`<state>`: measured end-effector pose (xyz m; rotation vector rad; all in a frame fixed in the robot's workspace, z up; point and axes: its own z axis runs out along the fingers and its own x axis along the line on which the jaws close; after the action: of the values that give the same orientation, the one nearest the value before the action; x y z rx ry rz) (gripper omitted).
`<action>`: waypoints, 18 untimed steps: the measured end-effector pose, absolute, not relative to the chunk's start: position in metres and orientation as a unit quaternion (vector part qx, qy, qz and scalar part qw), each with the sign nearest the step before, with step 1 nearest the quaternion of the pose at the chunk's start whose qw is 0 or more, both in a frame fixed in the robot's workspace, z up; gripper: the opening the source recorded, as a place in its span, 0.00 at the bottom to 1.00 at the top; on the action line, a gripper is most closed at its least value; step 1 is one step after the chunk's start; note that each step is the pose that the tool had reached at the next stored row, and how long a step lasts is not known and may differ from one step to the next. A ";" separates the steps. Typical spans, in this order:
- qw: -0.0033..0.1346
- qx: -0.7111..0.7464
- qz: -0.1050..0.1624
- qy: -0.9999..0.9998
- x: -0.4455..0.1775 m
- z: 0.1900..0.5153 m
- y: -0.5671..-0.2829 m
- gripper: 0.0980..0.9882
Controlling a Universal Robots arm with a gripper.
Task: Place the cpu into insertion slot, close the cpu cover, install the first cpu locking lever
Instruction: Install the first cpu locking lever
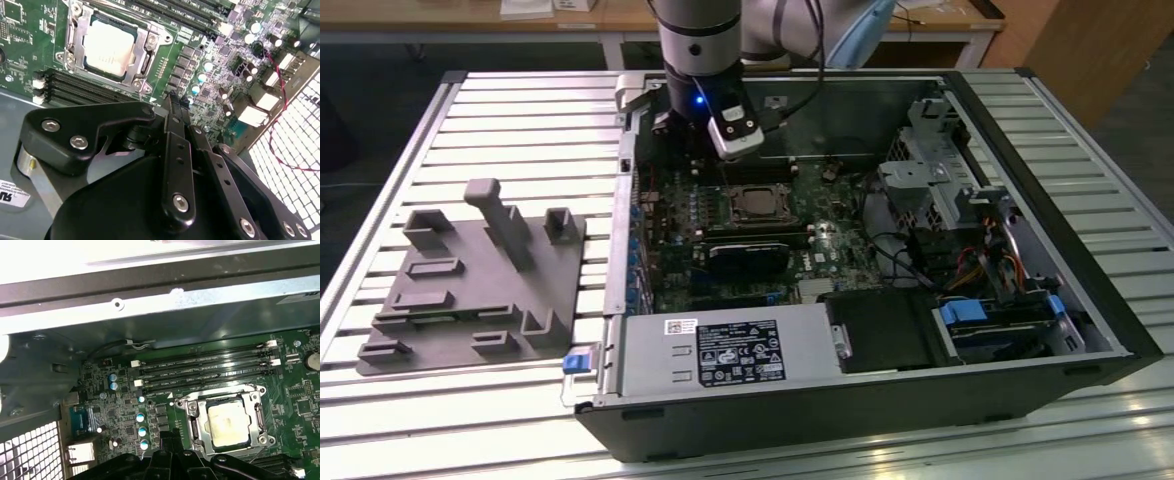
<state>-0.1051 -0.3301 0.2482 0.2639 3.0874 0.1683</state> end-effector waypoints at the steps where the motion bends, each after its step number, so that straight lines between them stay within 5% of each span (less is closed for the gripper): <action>1: 0.019 0.085 0.055 0.995 -0.106 0.248 -0.330 0.01; 18: 0.013 0.086 0.122 0.989 -0.111 0.248 -0.330 0.01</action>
<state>-0.1110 -0.3301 0.2479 0.2681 3.0799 0.3814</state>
